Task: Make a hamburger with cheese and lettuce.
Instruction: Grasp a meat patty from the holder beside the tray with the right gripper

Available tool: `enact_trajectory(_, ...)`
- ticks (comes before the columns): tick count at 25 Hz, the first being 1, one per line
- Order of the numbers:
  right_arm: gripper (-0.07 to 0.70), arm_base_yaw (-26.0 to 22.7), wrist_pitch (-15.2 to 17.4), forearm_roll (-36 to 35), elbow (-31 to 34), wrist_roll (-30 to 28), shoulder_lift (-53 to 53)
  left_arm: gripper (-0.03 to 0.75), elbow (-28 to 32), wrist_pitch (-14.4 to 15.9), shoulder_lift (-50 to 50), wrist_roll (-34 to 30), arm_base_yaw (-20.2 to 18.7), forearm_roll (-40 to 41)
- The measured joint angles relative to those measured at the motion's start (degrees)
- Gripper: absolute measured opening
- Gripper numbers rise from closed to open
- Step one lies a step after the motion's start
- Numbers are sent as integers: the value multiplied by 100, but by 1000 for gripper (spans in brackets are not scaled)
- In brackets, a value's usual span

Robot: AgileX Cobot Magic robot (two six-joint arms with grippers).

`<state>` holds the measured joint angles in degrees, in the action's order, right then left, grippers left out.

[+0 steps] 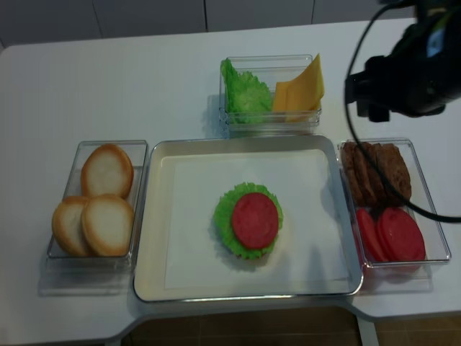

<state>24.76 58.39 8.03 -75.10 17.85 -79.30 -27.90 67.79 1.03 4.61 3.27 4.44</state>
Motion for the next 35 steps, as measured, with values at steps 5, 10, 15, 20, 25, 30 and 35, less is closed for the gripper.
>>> enact_trajectory(5,372,485,599,759,-491,425,-914,427,0,0,0,0,0,0)
enact_trajectory(10,368,632,943,847,-829,607,-1652,427,0,0,0,0,0,0)
enact_trajectory(15,349,642,1116,914,-882,631,-2124,427,0,0,0,0,0,0)
enact_trajectory(20,293,642,1125,1001,-882,631,-2356,427,0,0,0,0,0,0)
enact_trajectory(25,279,642,1125,1385,-882,777,-2397,427,0,0,0,0,0,0)
enact_trajectory(30,278,642,1105,1475,-882,811,-2411,427,0,0,0,0,0,0)
enact_trajectory(35,278,642,1105,1475,-891,823,-2572,427,0,0,0,0,0,0)
